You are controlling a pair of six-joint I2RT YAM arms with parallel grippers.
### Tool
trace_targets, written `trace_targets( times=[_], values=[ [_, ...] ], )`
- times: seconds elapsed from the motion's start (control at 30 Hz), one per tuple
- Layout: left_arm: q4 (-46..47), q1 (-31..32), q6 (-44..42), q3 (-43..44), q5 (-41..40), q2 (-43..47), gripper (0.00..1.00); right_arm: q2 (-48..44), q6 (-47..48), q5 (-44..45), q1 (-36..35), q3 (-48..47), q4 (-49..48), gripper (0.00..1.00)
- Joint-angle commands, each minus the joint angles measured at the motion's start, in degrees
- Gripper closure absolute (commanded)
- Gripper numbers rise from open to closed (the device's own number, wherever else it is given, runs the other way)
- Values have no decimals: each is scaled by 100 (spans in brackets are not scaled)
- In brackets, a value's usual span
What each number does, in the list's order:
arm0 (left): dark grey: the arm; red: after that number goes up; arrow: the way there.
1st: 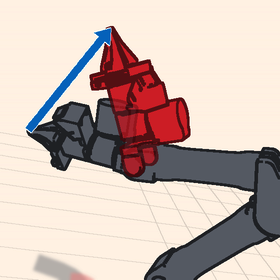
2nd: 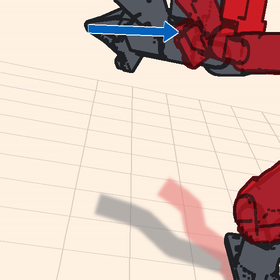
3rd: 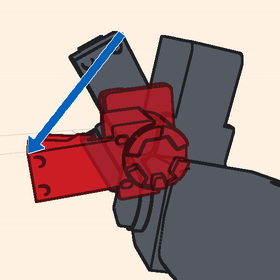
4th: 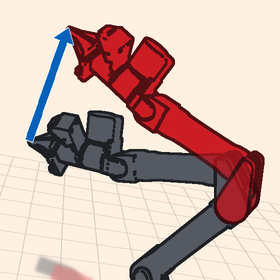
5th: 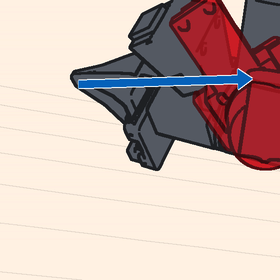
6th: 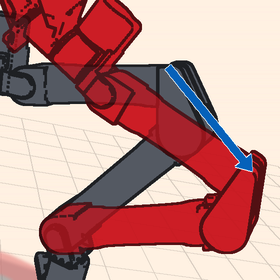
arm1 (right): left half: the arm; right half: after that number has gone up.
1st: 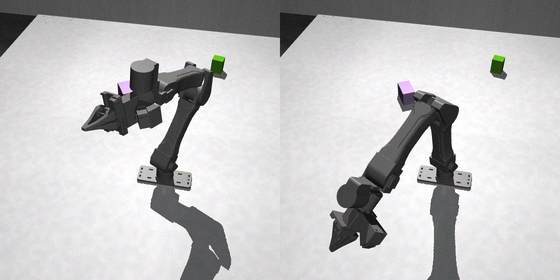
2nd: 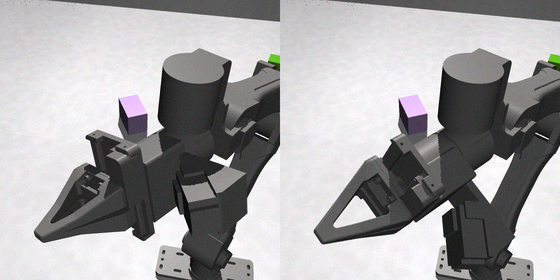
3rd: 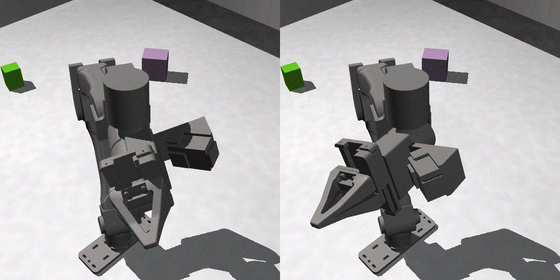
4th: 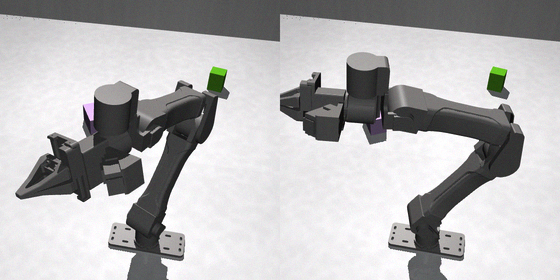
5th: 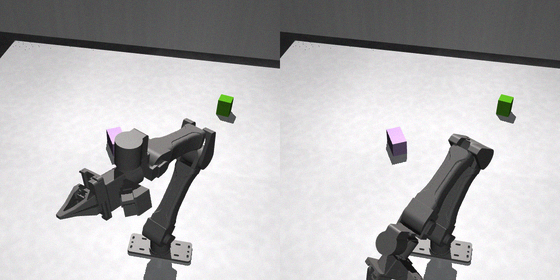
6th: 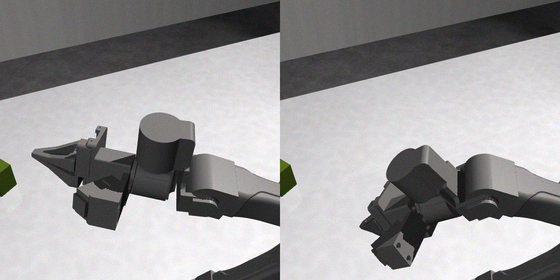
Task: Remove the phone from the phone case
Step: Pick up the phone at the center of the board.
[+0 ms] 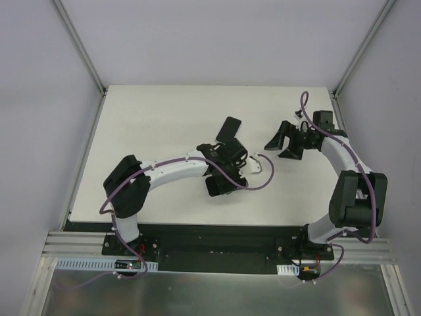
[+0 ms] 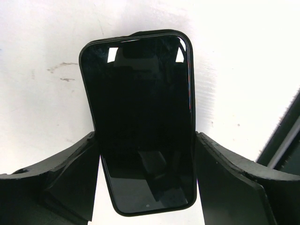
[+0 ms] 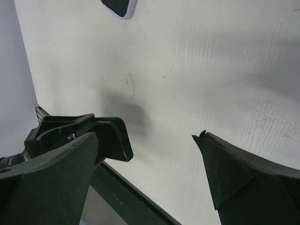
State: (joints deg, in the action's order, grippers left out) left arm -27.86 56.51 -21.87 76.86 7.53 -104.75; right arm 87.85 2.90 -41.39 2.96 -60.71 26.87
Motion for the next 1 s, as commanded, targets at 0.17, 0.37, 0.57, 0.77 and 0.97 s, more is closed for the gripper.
trace_targets(
  times=[0.17, 0.37, 0.57, 0.77, 0.97],
  values=[
    [-1309, -52, -248, 1743, 328, 561, 100, 610, 18, -204, -208, -1242, 802, 1],
    [-1635, -79, -151, 2447, 512, 561, 100, 426, -544, -211, -217, -996, 241, 1],
    [-1758, -289, -221, 2685, 899, 692, 100, 277, -160, -931, -252, -1268, 678, 1],
    [-1916, -518, -318, 2668, 1207, 860, 100, -567, -236, -1257, -287, -1057, 284, 1],
    [-1987, -580, -371, 2790, 997, 913, 100, -682, -509, -1750, -638, -1057, 205, 1]
  ],
)
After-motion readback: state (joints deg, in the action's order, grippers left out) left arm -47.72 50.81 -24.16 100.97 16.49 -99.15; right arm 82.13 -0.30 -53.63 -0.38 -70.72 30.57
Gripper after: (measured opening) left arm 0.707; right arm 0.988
